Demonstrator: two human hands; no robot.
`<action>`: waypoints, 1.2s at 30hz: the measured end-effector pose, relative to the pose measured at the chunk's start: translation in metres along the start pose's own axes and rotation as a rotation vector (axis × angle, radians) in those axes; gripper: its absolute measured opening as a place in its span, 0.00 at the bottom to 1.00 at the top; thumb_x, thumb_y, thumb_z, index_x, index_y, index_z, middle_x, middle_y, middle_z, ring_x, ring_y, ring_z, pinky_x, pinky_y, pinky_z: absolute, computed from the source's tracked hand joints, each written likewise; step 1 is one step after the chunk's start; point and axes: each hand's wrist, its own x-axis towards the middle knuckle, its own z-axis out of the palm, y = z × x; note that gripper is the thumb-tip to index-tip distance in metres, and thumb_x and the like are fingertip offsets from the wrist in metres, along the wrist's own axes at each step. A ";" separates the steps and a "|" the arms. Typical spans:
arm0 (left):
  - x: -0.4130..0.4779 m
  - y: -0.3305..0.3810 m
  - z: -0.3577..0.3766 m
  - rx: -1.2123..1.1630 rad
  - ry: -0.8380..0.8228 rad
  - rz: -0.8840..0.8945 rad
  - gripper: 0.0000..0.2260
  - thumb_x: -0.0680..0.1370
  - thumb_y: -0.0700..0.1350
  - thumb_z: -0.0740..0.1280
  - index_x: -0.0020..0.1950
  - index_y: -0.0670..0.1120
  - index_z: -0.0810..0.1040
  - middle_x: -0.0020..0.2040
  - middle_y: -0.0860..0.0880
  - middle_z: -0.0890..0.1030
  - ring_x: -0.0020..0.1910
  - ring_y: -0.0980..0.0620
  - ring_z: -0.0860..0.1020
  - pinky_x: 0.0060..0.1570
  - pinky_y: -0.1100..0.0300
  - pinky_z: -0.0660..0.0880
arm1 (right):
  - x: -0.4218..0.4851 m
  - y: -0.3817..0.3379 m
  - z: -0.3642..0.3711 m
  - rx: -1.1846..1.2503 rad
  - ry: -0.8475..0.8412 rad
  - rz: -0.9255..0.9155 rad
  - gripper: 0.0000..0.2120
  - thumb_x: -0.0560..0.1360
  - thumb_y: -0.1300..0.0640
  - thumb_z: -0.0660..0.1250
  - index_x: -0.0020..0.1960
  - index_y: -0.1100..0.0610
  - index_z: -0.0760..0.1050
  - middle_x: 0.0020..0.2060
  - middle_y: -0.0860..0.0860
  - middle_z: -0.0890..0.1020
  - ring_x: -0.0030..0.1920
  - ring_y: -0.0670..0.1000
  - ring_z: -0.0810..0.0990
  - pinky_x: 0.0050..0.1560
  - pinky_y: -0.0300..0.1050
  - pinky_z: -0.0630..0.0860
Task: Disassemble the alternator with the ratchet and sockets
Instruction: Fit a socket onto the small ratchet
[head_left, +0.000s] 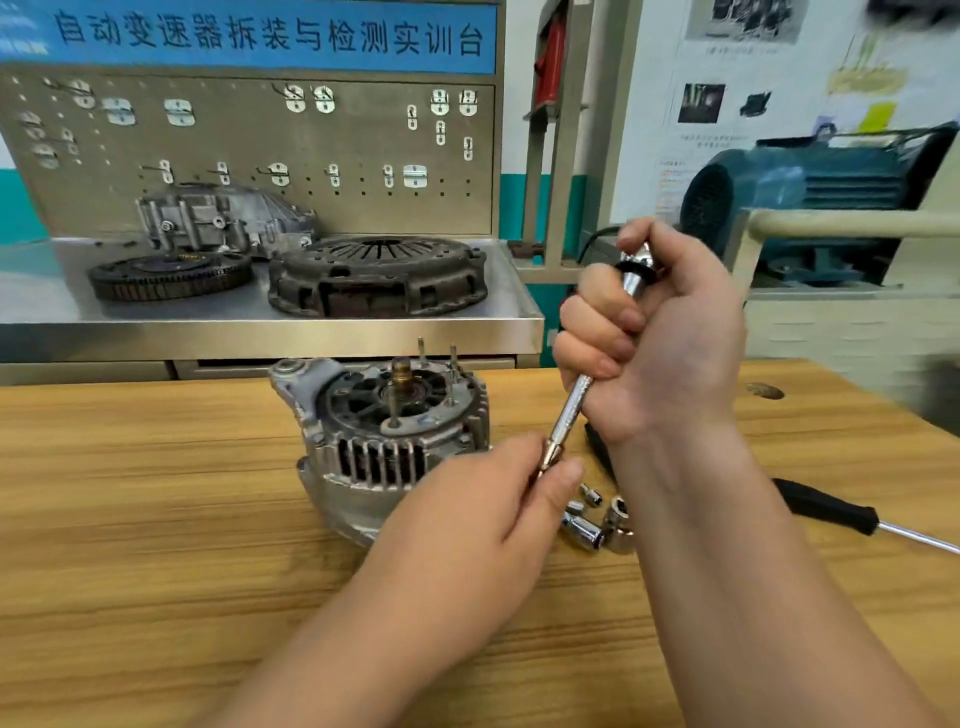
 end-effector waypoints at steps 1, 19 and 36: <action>0.002 0.002 0.007 -0.060 -0.005 -0.041 0.19 0.77 0.60 0.53 0.37 0.48 0.70 0.28 0.52 0.74 0.29 0.54 0.72 0.37 0.49 0.73 | 0.000 -0.001 -0.004 -0.008 0.019 0.016 0.10 0.78 0.57 0.55 0.37 0.53 0.65 0.21 0.46 0.57 0.22 0.44 0.51 0.19 0.33 0.50; 0.005 0.000 0.031 -0.656 -0.013 -0.066 0.17 0.77 0.53 0.56 0.29 0.51 0.68 0.20 0.51 0.67 0.18 0.56 0.65 0.22 0.66 0.63 | 0.013 -0.023 -0.020 0.180 0.113 0.048 0.11 0.78 0.59 0.56 0.37 0.54 0.65 0.21 0.46 0.59 0.20 0.43 0.54 0.17 0.34 0.52; 0.006 -0.019 0.099 0.424 -0.478 -0.139 0.11 0.81 0.57 0.56 0.47 0.51 0.71 0.50 0.48 0.79 0.51 0.45 0.76 0.39 0.56 0.66 | 0.016 -0.056 -0.039 -0.068 0.197 -0.068 0.10 0.79 0.58 0.56 0.38 0.53 0.66 0.22 0.46 0.58 0.20 0.44 0.53 0.18 0.33 0.52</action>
